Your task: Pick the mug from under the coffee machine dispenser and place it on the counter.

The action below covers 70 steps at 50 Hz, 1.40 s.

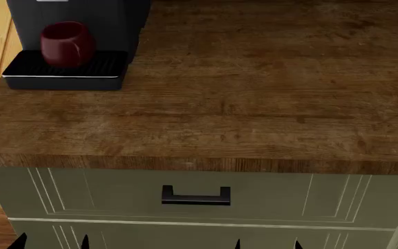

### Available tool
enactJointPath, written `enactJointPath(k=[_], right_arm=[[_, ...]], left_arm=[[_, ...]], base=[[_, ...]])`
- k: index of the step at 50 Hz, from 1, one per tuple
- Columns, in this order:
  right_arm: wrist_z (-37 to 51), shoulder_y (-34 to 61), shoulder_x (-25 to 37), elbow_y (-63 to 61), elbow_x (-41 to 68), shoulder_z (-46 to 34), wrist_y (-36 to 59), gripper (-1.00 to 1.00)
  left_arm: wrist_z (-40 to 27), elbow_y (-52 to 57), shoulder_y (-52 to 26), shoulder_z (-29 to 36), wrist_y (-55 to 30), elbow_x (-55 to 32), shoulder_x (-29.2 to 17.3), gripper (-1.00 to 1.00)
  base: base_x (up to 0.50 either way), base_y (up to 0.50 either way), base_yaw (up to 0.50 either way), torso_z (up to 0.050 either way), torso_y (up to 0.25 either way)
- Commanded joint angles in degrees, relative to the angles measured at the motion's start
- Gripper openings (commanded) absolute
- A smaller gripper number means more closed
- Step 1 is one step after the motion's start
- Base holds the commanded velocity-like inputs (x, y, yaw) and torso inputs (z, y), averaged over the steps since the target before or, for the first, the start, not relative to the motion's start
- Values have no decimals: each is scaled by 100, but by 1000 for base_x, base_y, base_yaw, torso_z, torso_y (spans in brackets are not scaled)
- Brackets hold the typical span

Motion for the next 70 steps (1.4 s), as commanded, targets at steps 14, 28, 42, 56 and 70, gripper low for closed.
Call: enactJointPath(k=[14,28,42,56,70], right_arm=[[454,8,344,-53,336,-405,56,100],[600,25,445,8,420,-515,-66,100],[702,32,533,4,492,-629,-65,100],[800,40,616,-26,583,-730,-39,100],[896,50,683,-16,592,-847,-72,100]], left_arm=[[-609,10,-28,594,8,-544,-518,100],[-678,54,6,685,157,-669,-606,100],[-767,86,11,762,149,-753,-679,100],[-875,71,-2,810,198,-796,-737,100],[-993,102,-41,860,44,-849,-792,100]], base=[[0,0,0,0,0],[0,0,0,30,0],[0,0,0,50,0],[0,0,0,50,0],[0,0,0,17,0]])
